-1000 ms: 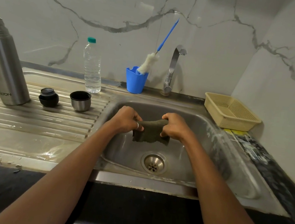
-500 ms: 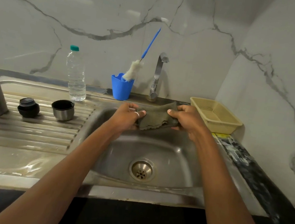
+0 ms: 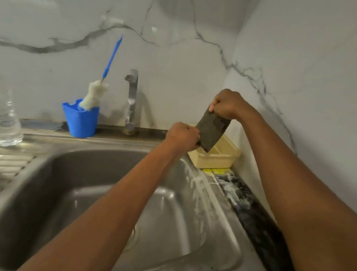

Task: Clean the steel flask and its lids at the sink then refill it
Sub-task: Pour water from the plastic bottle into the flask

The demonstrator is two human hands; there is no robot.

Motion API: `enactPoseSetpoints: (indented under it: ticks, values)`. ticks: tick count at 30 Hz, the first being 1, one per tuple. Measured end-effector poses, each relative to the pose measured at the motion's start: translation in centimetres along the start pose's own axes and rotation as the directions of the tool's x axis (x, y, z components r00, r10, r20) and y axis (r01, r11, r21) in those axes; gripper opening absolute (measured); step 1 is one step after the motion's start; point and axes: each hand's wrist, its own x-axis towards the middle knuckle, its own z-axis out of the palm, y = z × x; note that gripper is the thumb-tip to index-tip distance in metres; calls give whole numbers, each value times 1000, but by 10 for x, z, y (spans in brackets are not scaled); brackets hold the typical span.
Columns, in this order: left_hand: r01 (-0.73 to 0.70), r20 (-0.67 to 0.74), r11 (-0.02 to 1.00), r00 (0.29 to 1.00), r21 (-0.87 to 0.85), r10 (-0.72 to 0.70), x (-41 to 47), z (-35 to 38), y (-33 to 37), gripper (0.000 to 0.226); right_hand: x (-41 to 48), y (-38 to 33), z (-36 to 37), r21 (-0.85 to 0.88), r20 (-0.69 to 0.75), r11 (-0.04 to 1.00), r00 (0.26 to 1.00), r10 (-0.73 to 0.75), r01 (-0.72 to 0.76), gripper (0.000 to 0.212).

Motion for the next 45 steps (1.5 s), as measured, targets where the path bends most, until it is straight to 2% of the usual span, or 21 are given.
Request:
enactPoseSetpoints:
  ticks: [4,6,9,12,17,23,30,35,40,45]
  values:
    - [67,3,995,998,-73,-67,17,29,-15,8,34,10,8,-105,18,991,997,-76,78,19]
    - [54,-5,998,999,30,-54,18,32,-24,13,41,15,23,-125,32,984,992,-121,124,20]
    - [-25,-93,976,995,217,47,14,28,-30,24,45,25,51,-159,62,972,985,-163,170,27]
    - [-73,-169,953,977,295,127,13,20,-30,17,42,25,63,-94,40,978,982,-185,188,36]
    - [-51,-131,971,988,234,83,-5,7,-21,23,23,12,55,40,-45,982,982,-182,184,32]
    - [-64,-72,949,993,310,90,-49,-25,5,22,-18,-22,48,113,-95,974,978,-187,198,26]
    - [-33,-198,918,973,396,120,-110,-110,20,22,-82,-89,62,258,-114,946,978,-173,197,18]
    - [11,-346,909,927,417,147,-126,-193,18,34,-111,-162,86,327,-37,913,969,-246,244,18]
    - [91,-481,868,858,488,180,-134,-274,26,28,-113,-243,124,401,29,869,944,-329,291,24]
    - [170,-611,788,733,592,301,-123,-345,35,25,-91,-316,171,484,96,822,916,-389,299,27]
